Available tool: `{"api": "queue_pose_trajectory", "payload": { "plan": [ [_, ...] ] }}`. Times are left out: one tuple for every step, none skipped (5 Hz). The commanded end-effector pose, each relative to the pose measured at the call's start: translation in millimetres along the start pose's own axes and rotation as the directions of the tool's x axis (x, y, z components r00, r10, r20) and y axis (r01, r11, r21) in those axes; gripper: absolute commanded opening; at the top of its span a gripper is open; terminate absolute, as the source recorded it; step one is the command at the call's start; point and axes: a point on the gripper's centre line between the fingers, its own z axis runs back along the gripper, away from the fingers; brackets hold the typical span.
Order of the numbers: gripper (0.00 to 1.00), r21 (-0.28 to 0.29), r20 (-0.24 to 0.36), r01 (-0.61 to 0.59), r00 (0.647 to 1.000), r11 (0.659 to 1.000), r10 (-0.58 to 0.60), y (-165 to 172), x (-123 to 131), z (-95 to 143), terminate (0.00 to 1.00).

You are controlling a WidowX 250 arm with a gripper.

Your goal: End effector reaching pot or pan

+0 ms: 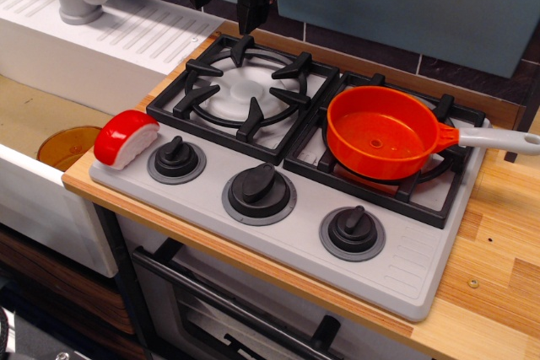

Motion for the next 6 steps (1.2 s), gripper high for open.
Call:
{"api": "queue_pose_trajectory", "payload": {
  "plan": [
    [1.0, 0.0, 0.0, 0.0, 1.0, 1.0, 0.0, 0, 0, 0, 0.0],
    [1.0, -0.015, 0.009, -0.014, 1.0, 1.0, 0.015, -17, 0, 8, 0.0],
    [1.0, -0.019, 0.009, -0.032, 0.999, 0.999, 0.032, -36, 0, 15, 0.0],
    [1.0, -0.019, 0.017, -0.052, 0.998, 0.998, 0.053, -54, 1, 19, 0.0],
    [1.0, -0.015, 0.022, -0.065, 0.998, 0.998, 0.065, -69, 4, 23, 0.0],
    [1.0, -0.015, 0.025, -0.068, 0.997, 0.998, 0.069, -83, 6, 25, 0.0]
  ]
}}
